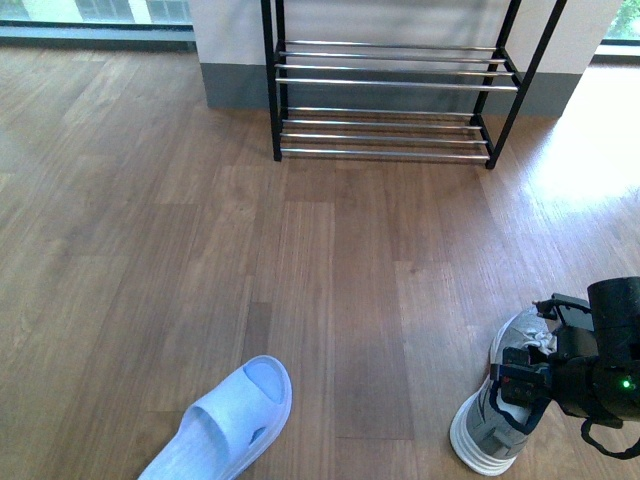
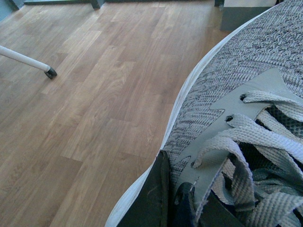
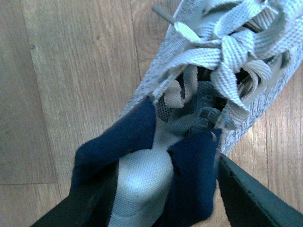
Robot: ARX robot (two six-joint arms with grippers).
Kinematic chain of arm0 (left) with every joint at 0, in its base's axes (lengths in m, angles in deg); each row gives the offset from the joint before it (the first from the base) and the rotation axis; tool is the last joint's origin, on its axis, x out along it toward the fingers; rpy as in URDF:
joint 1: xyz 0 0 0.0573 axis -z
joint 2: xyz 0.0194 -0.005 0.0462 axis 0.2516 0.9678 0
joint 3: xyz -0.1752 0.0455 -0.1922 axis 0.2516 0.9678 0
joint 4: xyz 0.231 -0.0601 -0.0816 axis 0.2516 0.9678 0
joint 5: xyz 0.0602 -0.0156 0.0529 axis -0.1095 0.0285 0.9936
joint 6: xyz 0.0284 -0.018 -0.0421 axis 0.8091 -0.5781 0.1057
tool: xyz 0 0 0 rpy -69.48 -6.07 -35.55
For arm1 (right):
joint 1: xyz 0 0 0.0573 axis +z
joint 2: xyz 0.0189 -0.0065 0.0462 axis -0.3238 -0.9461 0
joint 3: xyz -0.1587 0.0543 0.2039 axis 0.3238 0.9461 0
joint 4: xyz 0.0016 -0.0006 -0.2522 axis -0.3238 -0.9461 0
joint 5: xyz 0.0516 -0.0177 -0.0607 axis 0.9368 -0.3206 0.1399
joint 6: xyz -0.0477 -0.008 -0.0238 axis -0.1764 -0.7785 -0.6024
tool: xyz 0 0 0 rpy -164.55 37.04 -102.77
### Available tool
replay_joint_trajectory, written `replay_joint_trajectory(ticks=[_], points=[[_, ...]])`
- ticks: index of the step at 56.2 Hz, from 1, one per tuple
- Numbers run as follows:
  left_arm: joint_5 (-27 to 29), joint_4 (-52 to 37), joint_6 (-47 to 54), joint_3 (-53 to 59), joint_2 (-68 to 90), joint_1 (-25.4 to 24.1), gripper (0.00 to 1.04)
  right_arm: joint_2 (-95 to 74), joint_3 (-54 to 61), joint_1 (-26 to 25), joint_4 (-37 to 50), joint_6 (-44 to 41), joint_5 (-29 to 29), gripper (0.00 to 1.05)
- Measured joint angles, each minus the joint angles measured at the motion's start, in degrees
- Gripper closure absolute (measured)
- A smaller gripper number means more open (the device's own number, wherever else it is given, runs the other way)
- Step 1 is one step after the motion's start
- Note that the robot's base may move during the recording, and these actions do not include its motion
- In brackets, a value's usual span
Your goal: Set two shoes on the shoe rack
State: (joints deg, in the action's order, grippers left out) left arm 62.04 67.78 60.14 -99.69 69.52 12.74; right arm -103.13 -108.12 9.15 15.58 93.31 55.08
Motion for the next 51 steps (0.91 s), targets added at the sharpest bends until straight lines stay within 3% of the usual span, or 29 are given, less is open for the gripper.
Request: replay_joint_trajectory(ticks=[13,18,32,51], points=[[0.0,0.0,0.0,0.0,0.0,0.0,1.03,0.5,1.6,1.4,4.2,-5.0,-1.1,0.88],[0.0,0.0,0.0,0.0,0.0,0.0,1.03,2.5,4.0,2.4,6.7,-11.5,-2.8,1.04],[0.0,0.0,0.0,0.0,0.0,0.0,1.03,15.5,12.2,4.3,8.8,-27.2,0.5,1.03],[0.0,0.0,0.0,0.0,0.0,0.0,1.03,42.1,23.3,0.3,3.3,-34.8,6.0,1.03]])
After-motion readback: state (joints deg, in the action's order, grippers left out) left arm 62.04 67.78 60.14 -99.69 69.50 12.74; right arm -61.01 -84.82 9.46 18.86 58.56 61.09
